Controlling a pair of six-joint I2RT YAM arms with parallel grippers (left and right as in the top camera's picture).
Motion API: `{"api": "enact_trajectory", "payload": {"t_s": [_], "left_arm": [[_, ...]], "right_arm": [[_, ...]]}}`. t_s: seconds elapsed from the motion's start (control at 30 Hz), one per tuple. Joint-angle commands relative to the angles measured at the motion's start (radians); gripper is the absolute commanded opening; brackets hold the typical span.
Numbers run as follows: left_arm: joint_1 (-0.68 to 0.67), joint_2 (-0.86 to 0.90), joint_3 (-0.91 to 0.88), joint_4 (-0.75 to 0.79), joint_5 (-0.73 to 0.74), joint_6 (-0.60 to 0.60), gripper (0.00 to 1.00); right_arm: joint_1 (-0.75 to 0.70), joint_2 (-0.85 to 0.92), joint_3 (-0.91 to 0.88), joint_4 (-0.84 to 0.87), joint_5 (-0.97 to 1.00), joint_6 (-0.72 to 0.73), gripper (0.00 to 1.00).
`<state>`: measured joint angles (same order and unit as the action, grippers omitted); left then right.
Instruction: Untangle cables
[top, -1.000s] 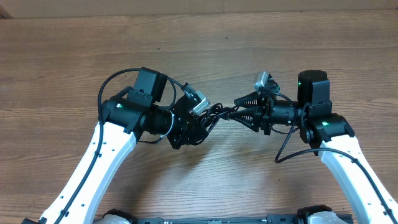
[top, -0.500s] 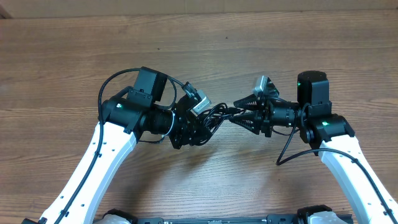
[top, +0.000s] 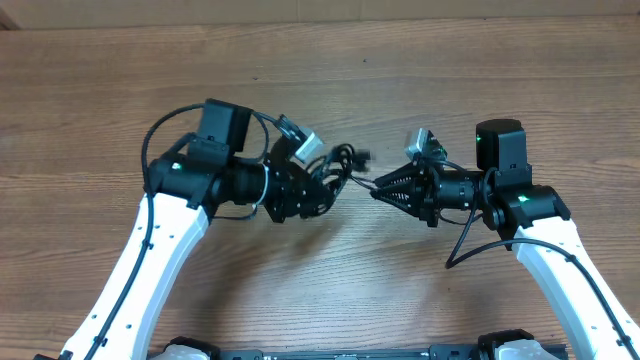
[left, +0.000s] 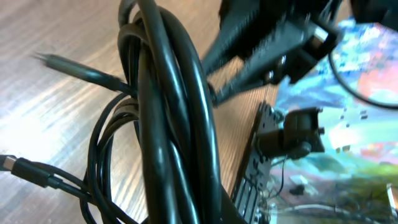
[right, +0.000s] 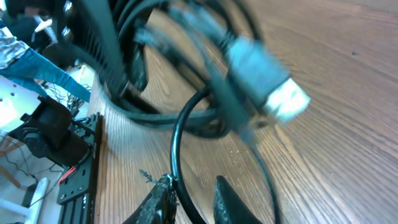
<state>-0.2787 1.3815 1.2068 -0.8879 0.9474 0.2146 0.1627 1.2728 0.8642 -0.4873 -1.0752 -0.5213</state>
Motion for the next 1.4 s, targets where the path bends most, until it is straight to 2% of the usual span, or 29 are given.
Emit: {"api": "enact_trajectory", "payload": {"t_s": [0.0, 0.3, 0.7, 1.0, 1.13, 1.17, 1.2, 1.23, 1.3, 1.37], "left_arm": [[0.019, -0.003, 0.015, 0.051, 0.089, -0.069, 0.05], [0.019, -0.003, 0.015, 0.218, 0.12, -0.22, 0.04], [0.027, -0.003, 0.015, 0.446, 0.119, -0.48, 0.04], [0.105, -0.003, 0.015, 0.542, 0.119, -0.624, 0.04], [0.144, -0.003, 0.015, 0.545, 0.154, -0.65, 0.04], [0.148, -0.003, 0.015, 0.545, 0.183, -0.637, 0.04], [0.148, -0.003, 0.015, 0.544, 0.206, -0.618, 0.04], [0.148, -0.003, 0.015, 0.54, 0.23, -0.591, 0.04], [0.147, -0.003, 0.015, 0.513, 0.265, -0.534, 0.04], [0.147, -0.003, 0.015, 0.457, 0.277, -0.488, 0.04]], "right_arm": [[0.0, -0.002, 0.017, -0.004, -0.055, -0.012, 0.17], [0.002, -0.002, 0.013, -0.073, -0.098, -0.011, 0.12], [0.002, -0.002, 0.012, -0.219, -0.093, -0.011, 0.09], [0.002, -0.002, 0.012, -0.328, -0.051, -0.012, 0.05], [0.002, -0.002, 0.012, -0.333, -0.04, -0.012, 0.05], [0.002, -0.002, 0.012, -0.325, -0.039, -0.012, 0.09], [0.002, -0.002, 0.012, -0.309, -0.027, -0.011, 0.17], [0.002, -0.002, 0.012, -0.296, -0.013, -0.011, 0.26], [0.002, -0.002, 0.012, -0.257, 0.029, -0.011, 0.53], [0.002, -0.002, 0.012, -0.216, 0.055, -0.011, 0.67]]}}
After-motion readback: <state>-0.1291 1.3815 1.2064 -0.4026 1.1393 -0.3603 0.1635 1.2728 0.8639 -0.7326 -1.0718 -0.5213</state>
